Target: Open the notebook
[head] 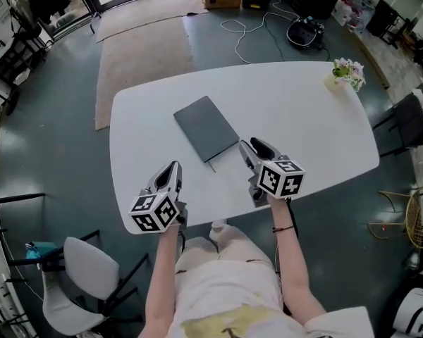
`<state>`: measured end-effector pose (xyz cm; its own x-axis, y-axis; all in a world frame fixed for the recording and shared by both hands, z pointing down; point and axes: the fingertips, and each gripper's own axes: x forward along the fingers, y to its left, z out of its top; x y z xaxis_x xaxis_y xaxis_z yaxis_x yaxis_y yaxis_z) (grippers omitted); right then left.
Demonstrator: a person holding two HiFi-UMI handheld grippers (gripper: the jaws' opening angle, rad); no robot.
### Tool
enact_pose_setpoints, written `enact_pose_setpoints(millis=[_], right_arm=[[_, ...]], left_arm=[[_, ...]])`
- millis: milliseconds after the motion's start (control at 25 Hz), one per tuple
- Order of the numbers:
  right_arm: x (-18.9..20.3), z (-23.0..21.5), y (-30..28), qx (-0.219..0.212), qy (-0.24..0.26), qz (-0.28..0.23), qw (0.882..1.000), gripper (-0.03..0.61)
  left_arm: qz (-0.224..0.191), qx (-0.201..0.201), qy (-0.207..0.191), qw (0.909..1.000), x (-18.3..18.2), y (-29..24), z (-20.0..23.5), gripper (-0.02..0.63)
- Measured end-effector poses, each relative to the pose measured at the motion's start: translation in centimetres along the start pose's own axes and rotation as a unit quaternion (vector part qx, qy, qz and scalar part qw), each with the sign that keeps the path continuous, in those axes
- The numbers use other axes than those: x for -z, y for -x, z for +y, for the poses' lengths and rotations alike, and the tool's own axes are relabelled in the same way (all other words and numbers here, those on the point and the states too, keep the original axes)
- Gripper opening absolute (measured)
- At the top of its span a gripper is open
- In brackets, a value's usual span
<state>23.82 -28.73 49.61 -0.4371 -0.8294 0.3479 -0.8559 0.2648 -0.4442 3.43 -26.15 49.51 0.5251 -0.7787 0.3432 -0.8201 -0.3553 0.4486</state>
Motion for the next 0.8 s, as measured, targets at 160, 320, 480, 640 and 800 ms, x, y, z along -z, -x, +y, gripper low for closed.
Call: enact_pose_setpoints(millis=[160,320,480,640,800], right_arm=[[0.4,-1.1,-2.4,-0.009,0.012,0.034,0.999,0.147],[1.2,-2.3,-4.6,-0.016,0.023,0.073,0.997,0.147],[2.3,-3.6,-6.8,-0.021,0.030,0.116,0.993,0.147],[3.7,-4.9,-8.9,-0.024,0.033,0.158,0.987,0.147],[4.5,-5.5,-10.4,-0.038,0.032,0.195,0.980,0.147]], left_arm=[[0.006,-0.008,0.014,0.9999,0.1,-1.1,0.7,0.000],[0.015,-0.015,0.029,0.9994,0.8,-2.1,1.2,0.000],[0.029,-0.021,0.042,0.9985,1.5,-3.5,1.8,0.000],[0.044,-0.022,0.057,0.9971,2.3,-4.8,2.4,0.000],[0.055,-0.025,0.070,0.9957,2.7,-5.8,3.1,0.000]])
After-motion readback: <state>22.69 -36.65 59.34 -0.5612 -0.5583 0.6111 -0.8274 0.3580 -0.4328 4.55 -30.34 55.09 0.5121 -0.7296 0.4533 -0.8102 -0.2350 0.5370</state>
